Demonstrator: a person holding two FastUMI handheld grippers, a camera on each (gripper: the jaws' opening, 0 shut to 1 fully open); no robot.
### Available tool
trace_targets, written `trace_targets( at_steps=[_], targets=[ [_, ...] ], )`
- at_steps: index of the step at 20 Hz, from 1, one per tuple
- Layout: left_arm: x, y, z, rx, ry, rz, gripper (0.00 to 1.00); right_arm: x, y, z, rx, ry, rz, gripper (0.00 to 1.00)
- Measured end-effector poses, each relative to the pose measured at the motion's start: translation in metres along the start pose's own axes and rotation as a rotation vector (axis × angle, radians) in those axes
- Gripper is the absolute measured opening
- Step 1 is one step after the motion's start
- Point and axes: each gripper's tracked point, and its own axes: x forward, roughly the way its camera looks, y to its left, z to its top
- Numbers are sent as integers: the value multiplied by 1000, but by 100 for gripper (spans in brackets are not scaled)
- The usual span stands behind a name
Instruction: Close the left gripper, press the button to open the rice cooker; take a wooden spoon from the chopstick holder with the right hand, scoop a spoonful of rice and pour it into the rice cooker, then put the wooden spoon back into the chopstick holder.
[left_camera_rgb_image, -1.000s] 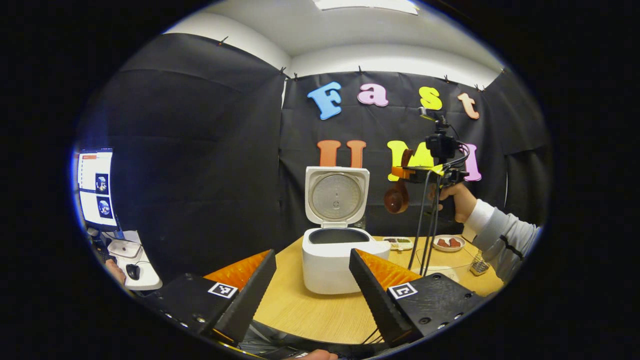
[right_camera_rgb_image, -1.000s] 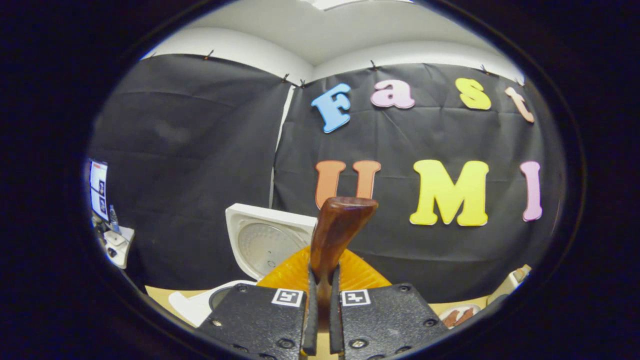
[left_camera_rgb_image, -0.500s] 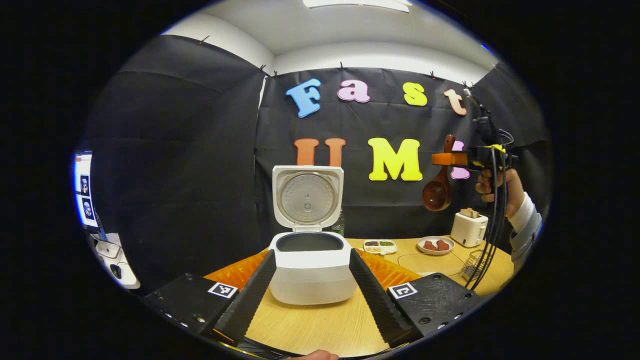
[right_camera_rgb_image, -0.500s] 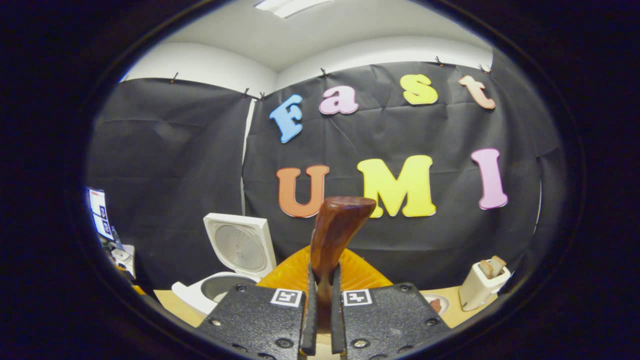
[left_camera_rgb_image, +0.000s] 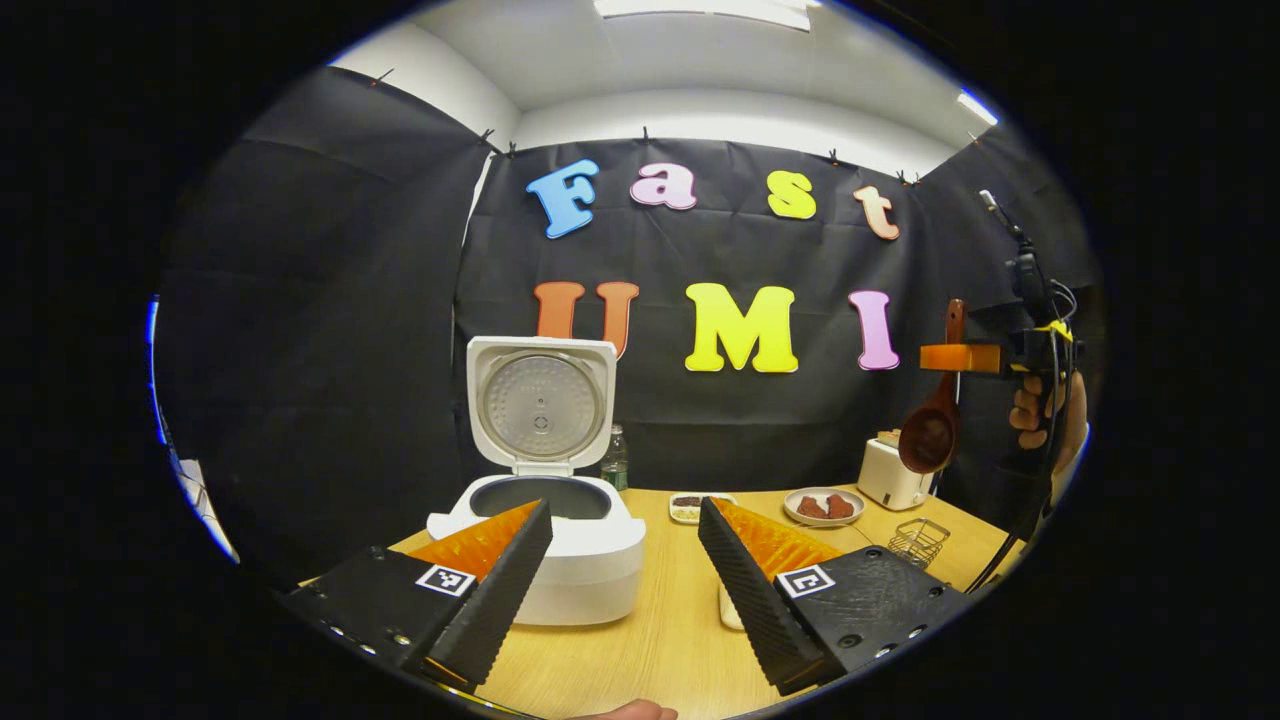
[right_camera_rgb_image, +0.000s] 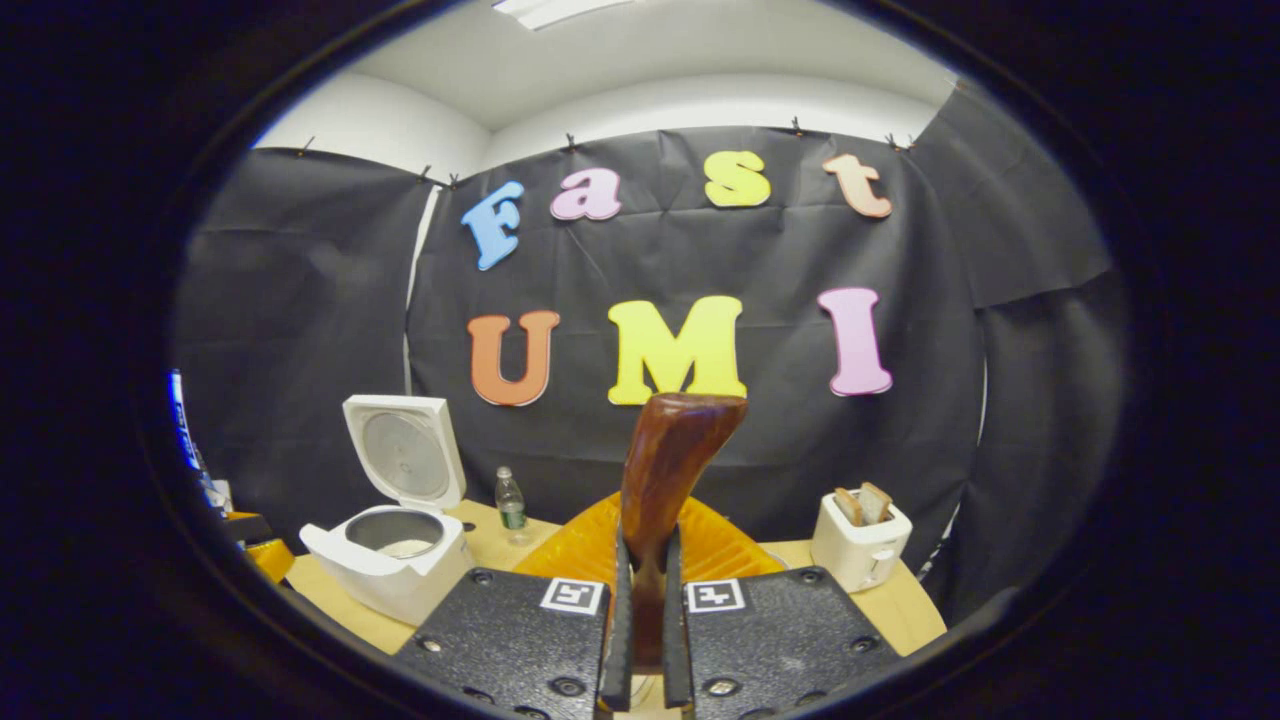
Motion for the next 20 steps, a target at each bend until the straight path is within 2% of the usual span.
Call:
trace_targets(
  at_steps=[4,10,13,15,17,18,20],
  targets=[
    [4,-12,-3,-8,-8,-23,94,-6,-42,-18,17,-5,-70,17],
    [11,-17,-1,-25,-12,-12,94,2,-87,-79,39,54,-181,18],
    [15,-29,3,-47,-14,-44,94,11,-98,-116,77,95,-172,18],
    [17,-32,4,-48,-22,-45,94,14,-114,-134,112,113,-193,19],
    [22,-34,5,-51,-35,-27,94,18,-120,-146,127,127,-193,19],
    [26,-38,6,-60,-39,-30,94,20,-119,-148,143,130,-176,18],
    [33,-48,3,-84,-22,-45,94,18,-115,-143,169,113,-140,22]
  ],
)
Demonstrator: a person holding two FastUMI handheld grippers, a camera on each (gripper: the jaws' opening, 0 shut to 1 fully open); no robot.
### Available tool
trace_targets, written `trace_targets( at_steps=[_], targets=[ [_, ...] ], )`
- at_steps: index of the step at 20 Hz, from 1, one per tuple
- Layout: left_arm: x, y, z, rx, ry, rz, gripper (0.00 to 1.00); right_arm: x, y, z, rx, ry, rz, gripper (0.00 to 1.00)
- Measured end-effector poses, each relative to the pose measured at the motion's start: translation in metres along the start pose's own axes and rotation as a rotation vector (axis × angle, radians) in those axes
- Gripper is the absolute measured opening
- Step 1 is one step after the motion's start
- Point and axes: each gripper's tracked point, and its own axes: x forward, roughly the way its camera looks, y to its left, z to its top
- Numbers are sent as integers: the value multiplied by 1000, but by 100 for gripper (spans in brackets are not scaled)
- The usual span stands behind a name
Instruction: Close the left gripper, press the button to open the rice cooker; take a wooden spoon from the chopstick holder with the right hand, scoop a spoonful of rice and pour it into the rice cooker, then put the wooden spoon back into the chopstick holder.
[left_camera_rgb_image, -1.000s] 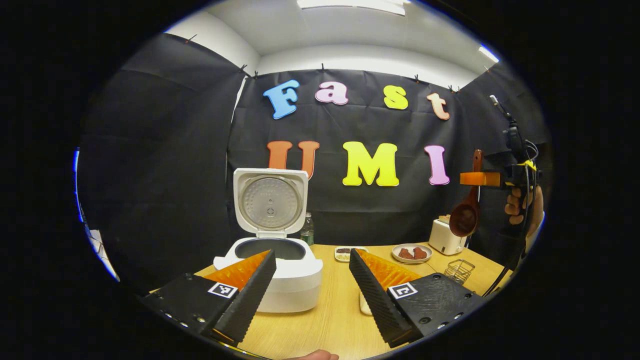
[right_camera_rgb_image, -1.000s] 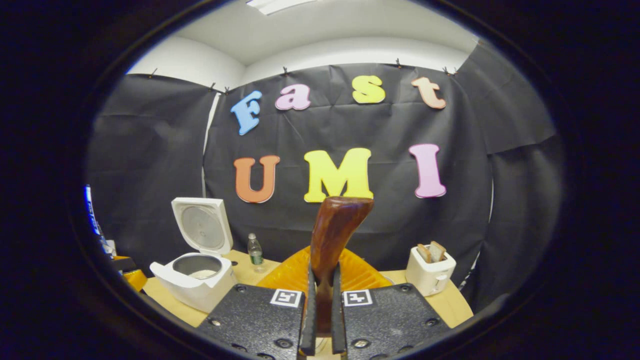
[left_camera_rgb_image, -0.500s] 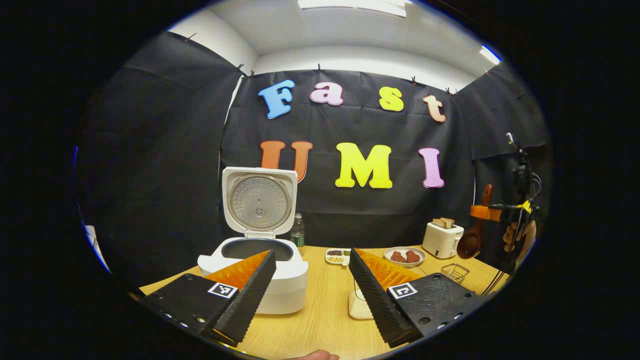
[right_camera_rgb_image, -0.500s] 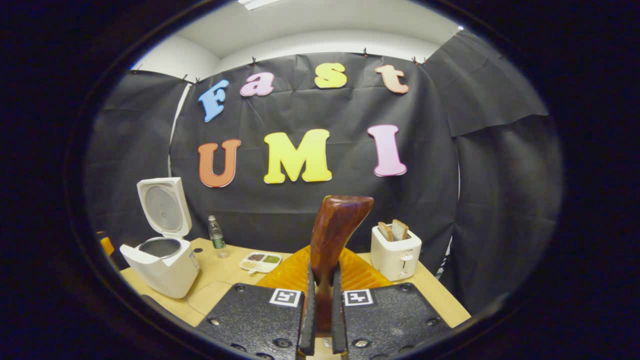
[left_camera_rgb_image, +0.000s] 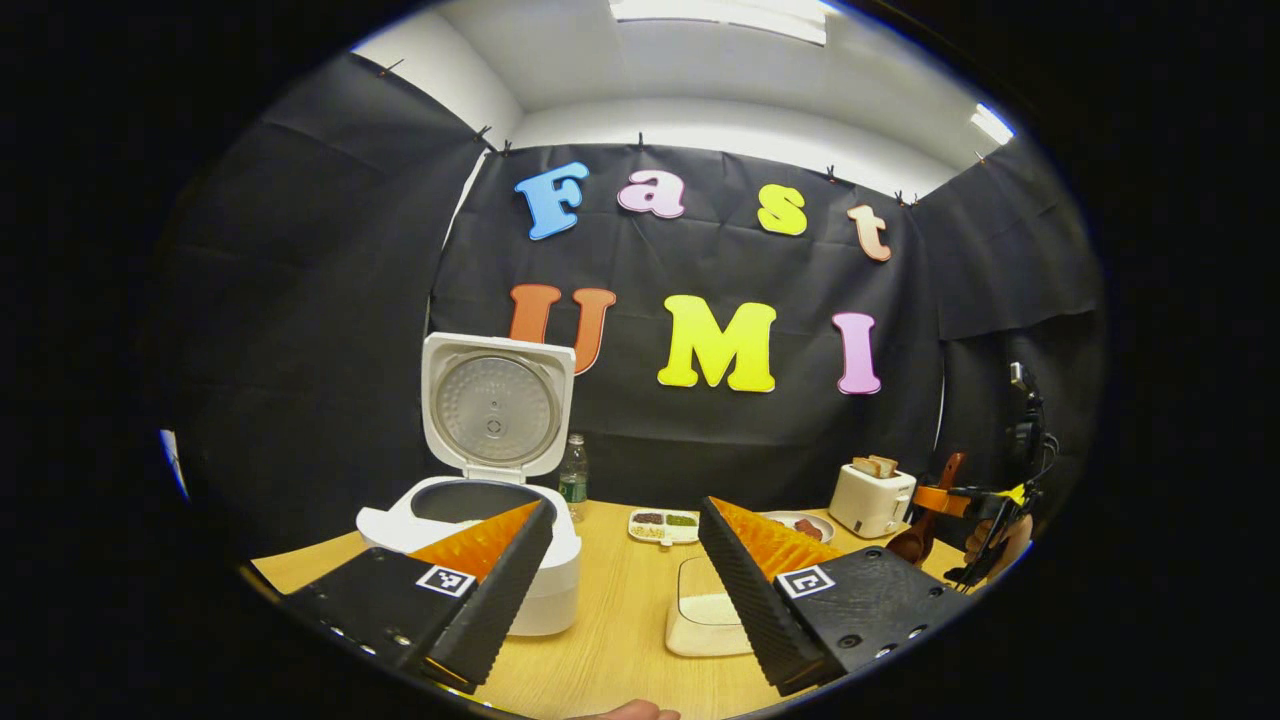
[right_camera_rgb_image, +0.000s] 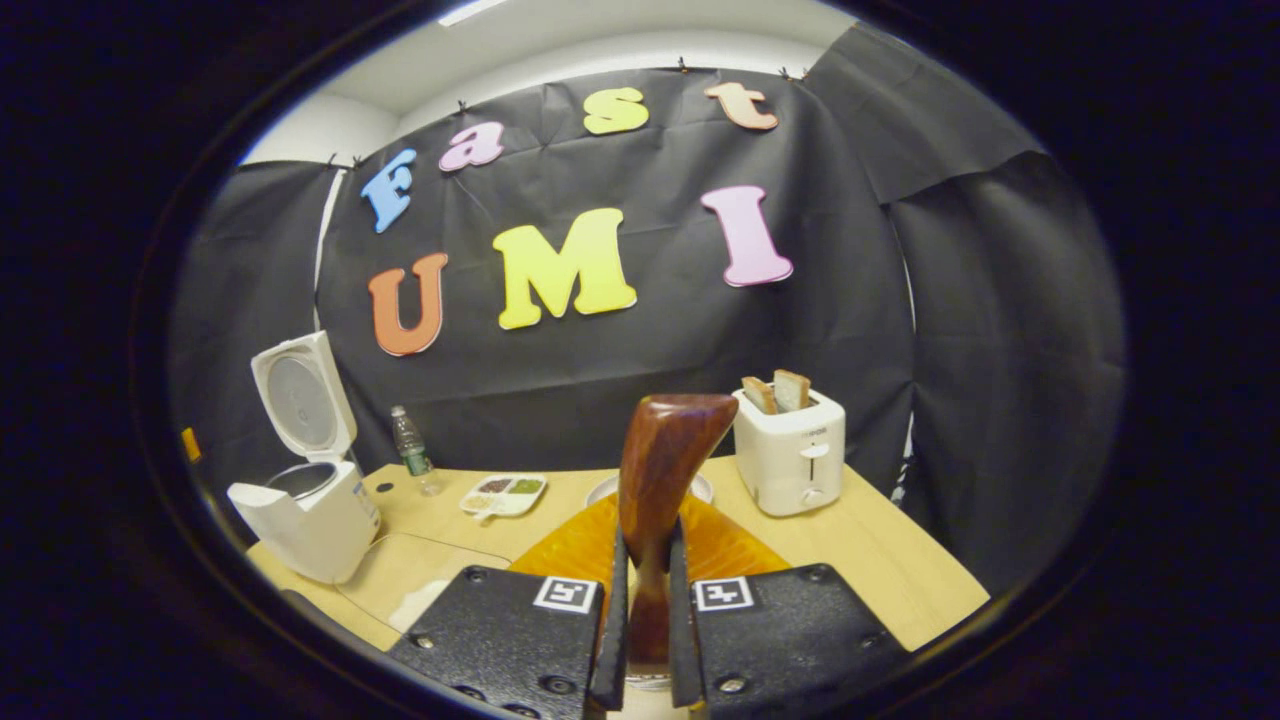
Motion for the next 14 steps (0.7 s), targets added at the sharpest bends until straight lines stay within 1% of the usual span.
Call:
trace_targets(
  at_steps=[1,3,4,5,6,7,8,9,10,12,14],
  targets=[
    [2,-4,-1,-8,11,-7,94,-3,-4,2,0,-21,-4,35],
    [6,-5,3,-11,16,-9,94,-8,-14,16,-11,-65,-28,57],
    [8,-3,3,-10,23,-2,94,-10,-17,21,-20,-84,-45,62],
    [10,-1,5,-9,26,4,94,-15,-19,25,-34,-97,-58,74],
    [12,2,7,-6,27,12,94,-20,-20,28,-39,-106,-70,77],
    [13,6,11,-2,28,21,94,-22,-21,30,-48,-111,-74,83],
    [14,10,14,5,30,29,94,-26,-17,32,-61,-110,-73,93],
    [16,14,18,14,28,39,94,-30,-17,32,-74,-105,-76,92],
    [17,18,23,23,26,48,94,-33,-15,33,-82,-103,-74,100],
    [22,29,35,40,30,68,94,-39,-13,35,-92,-89,-88,100],
    [25,35,51,48,28,77,94,-48,-3,30,-102,-57,-70,100]
  ],
)
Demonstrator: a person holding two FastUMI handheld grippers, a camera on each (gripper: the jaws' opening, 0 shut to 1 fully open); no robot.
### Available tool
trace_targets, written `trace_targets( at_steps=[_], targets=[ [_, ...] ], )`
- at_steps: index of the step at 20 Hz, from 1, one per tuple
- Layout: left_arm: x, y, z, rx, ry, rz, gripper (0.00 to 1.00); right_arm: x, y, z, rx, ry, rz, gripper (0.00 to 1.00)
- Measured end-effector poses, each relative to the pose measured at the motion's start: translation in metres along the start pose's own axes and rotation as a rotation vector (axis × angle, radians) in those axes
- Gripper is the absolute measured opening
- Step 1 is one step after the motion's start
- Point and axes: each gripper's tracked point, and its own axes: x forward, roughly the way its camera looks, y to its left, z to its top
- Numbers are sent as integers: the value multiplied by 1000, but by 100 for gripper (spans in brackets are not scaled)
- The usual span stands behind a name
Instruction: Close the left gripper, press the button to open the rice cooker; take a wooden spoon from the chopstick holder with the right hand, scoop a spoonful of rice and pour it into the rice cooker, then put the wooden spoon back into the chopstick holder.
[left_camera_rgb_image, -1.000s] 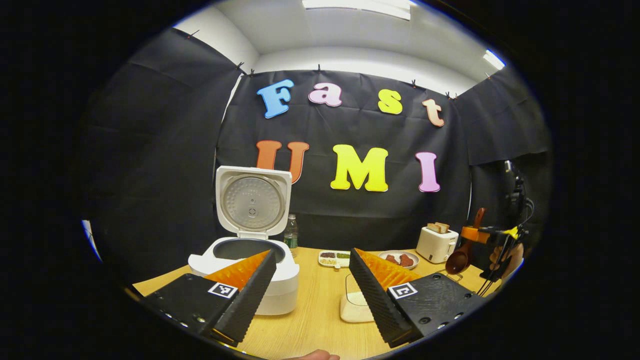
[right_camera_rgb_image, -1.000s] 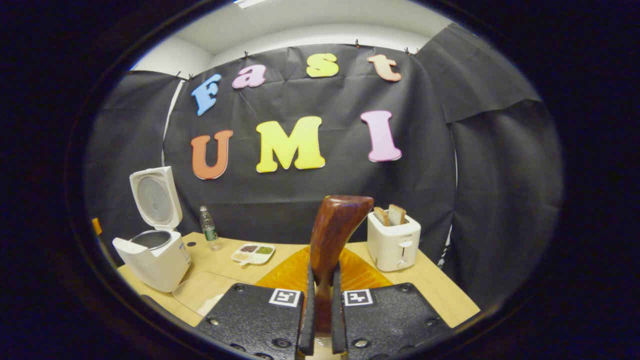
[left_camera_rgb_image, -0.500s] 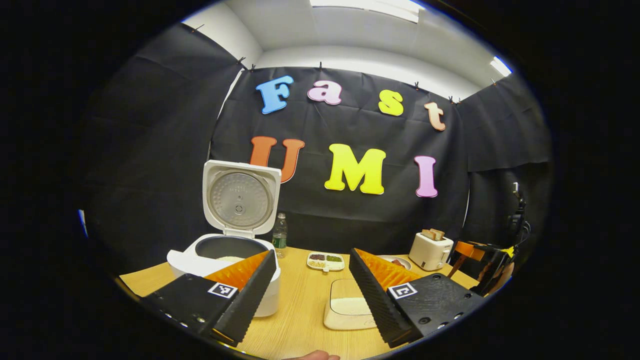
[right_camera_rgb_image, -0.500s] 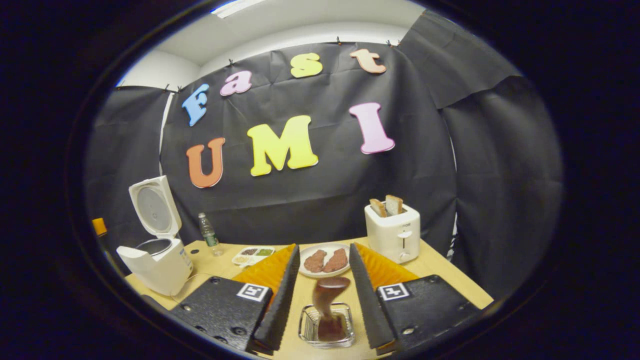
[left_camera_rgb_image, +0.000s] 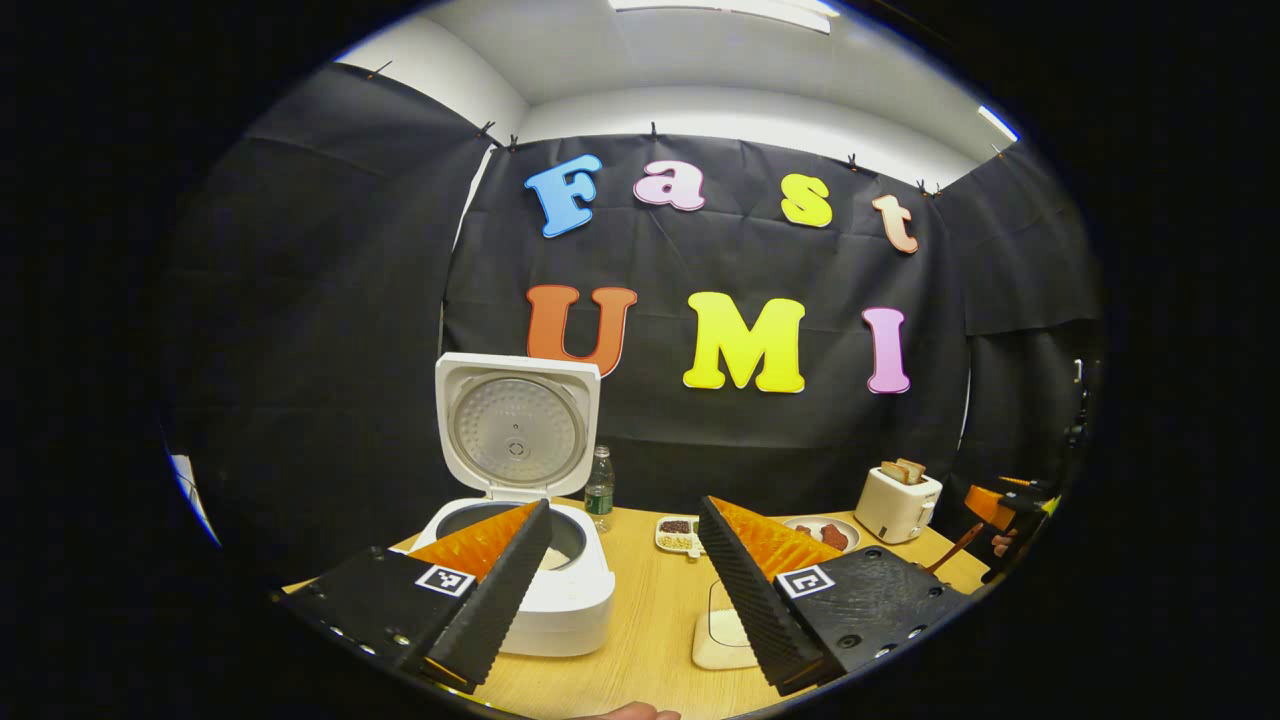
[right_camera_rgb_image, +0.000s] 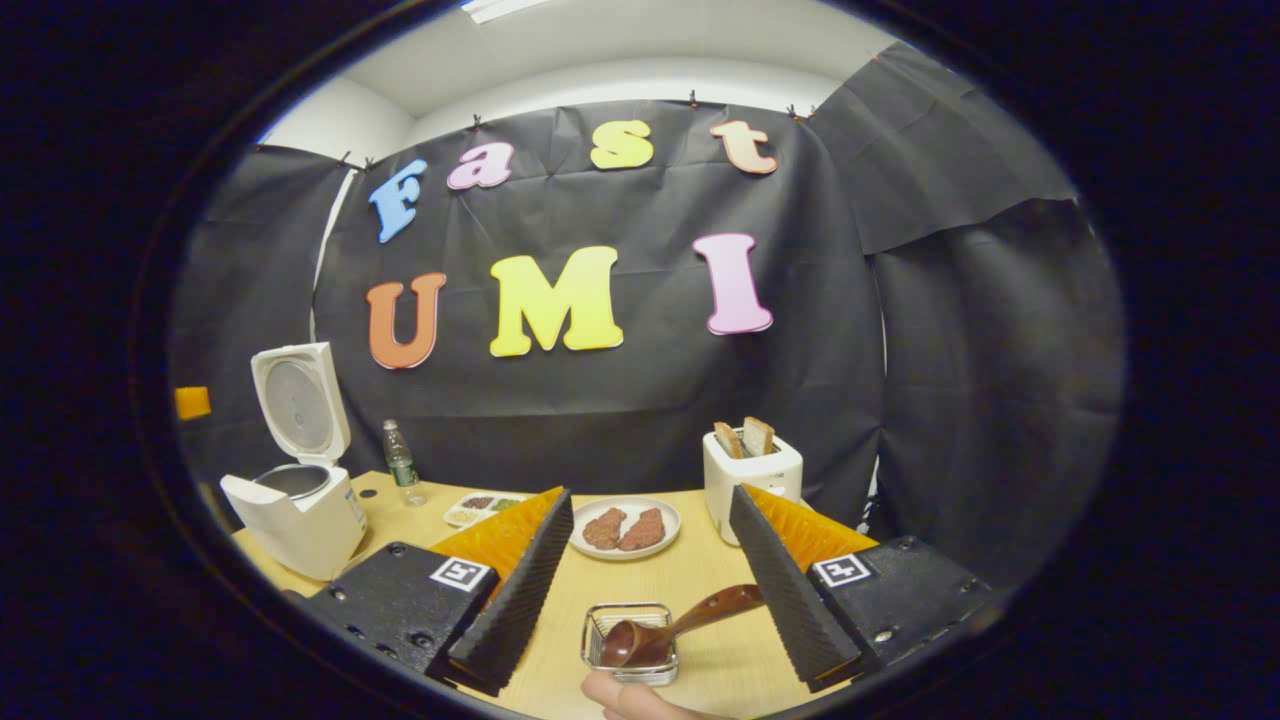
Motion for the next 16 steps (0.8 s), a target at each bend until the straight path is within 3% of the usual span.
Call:
trace_targets(
  at_steps=[1,3,8,13,14,16],
  targets=[
    [2,4,11,6,-7,2,94,-5,6,2,-3,5,18,95],
    [10,14,32,16,-23,10,94,-16,11,8,-16,-5,39,100],
    [51,52,85,61,-66,56,94,-42,19,20,-38,-43,56,100],
    [97,77,123,46,-132,44,94,-66,24,16,-3,-69,60,100],
    [108,82,128,53,-142,48,94,-69,29,14,7,-75,71,94],
    [134,97,133,71,-148,69,94,-72,43,7,0,-66,110,100]
  ],
)
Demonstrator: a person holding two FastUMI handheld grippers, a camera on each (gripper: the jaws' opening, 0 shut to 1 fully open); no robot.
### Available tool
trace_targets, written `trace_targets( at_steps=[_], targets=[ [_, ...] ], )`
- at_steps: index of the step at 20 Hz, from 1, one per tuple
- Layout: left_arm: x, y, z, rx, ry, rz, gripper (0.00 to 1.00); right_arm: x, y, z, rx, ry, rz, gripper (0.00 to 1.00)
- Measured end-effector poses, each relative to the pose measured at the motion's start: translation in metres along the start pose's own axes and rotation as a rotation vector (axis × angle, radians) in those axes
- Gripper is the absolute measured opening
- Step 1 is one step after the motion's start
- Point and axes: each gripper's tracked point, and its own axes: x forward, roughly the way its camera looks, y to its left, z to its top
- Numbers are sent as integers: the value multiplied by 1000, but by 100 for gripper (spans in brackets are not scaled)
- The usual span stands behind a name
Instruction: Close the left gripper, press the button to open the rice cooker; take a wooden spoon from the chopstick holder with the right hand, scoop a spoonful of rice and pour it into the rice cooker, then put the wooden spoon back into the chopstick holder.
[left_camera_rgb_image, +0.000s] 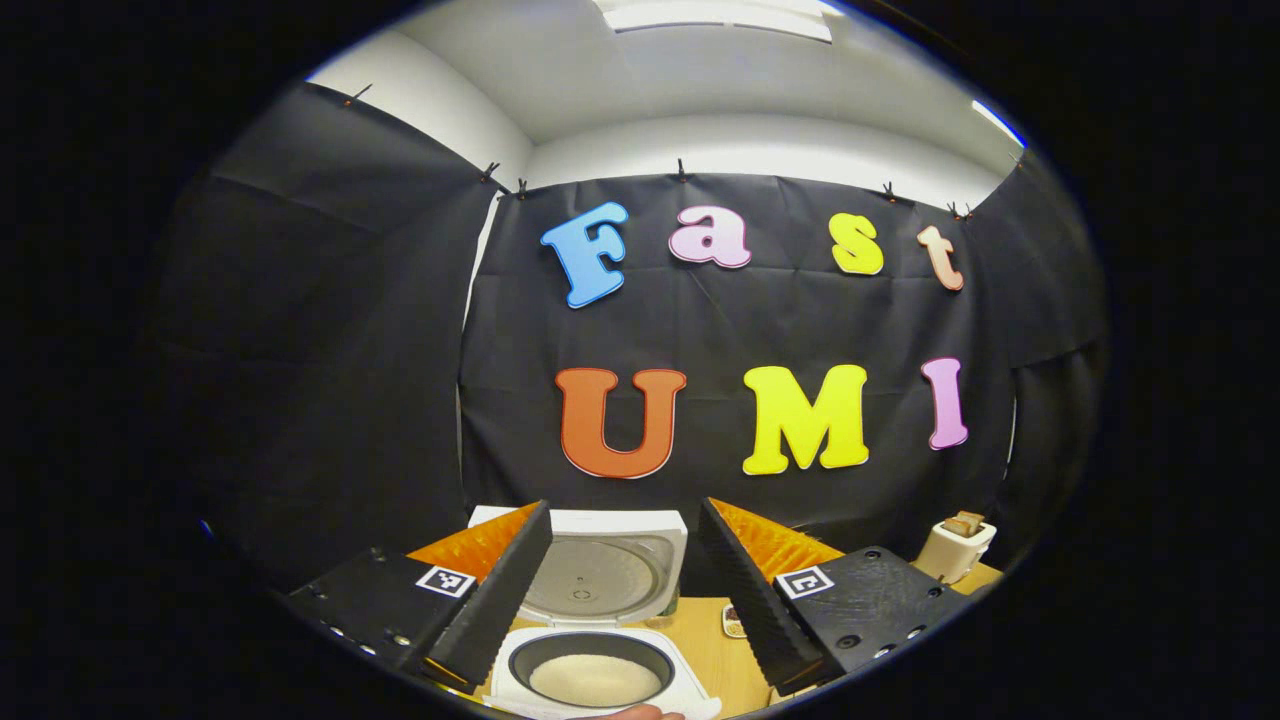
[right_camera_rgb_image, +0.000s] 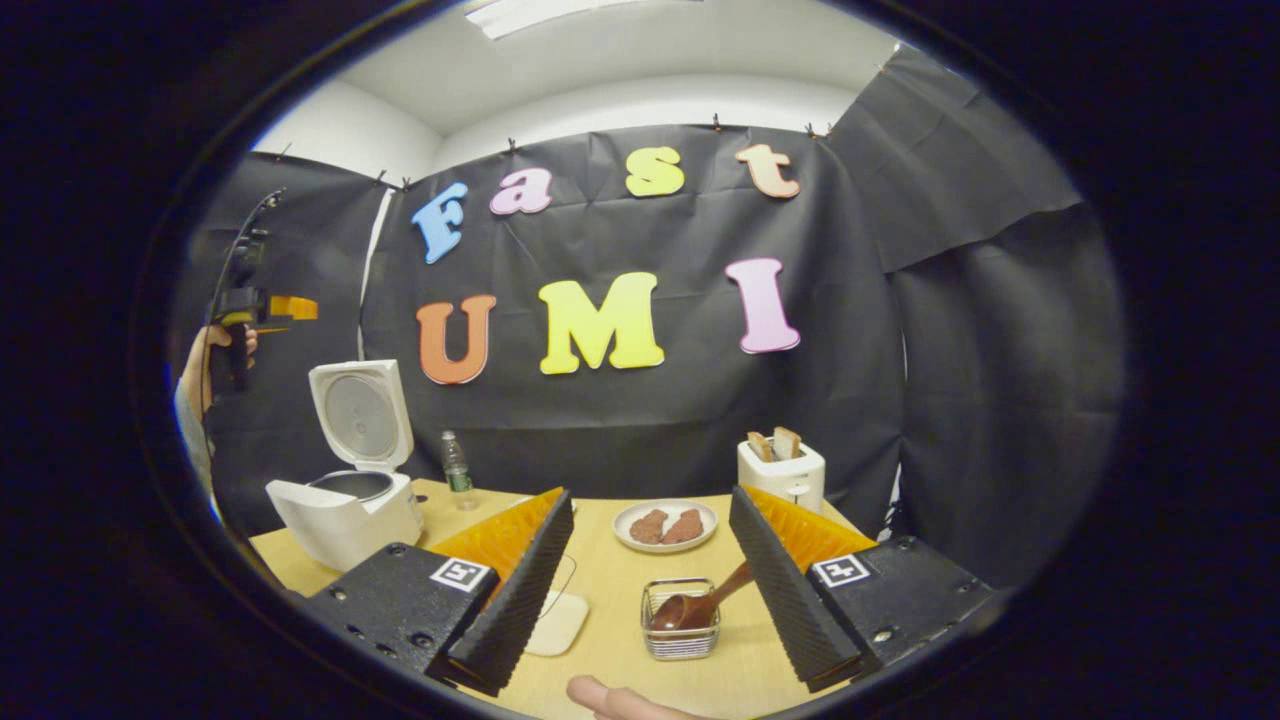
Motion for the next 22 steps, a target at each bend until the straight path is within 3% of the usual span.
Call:
trace_targets(
  at_steps=[3,4,5,6,8,9,11,12,13,14,20,21,22],
  targets=[
    [46,20,-9,55,13,30,94,1,8,-2,-14,-6,35,100],
    [59,31,-13,62,15,56,94,2,10,-3,-15,-8,45,95],
    [71,37,-18,56,24,69,93,3,13,-5,-13,-9,51,100],
    [82,40,-23,40,31,69,94,5,15,-6,-10,-9,57,94],
    [103,43,-30,-2,22,59,94,6,17,-10,6,-11,56,100],
    [112,42,-33,-9,3,56,94,7,19,-14,10,-6,52,94],
    [133,46,-40,15,-9,82,94,10,21,-24,12,4,49,94],
    [143,47,-43,23,-5,89,94,12,21,-29,12,8,50,100],
    [151,45,-45,18,8,86,94,15,21,-35,8,18,47,94],
    [160,41,-49,5,22,79,94,18,19,-40,7,32,39,100],
    [183,45,-85,13,161,151,94,21,17,-50,0,85,22,100],
    [185,48,-95,17,194,155,94,17,18,-48,-5,79,21,94],
    [182,52,-105,37,236,167,94,13,18,-46,-7,75,18,100]
  ],
)
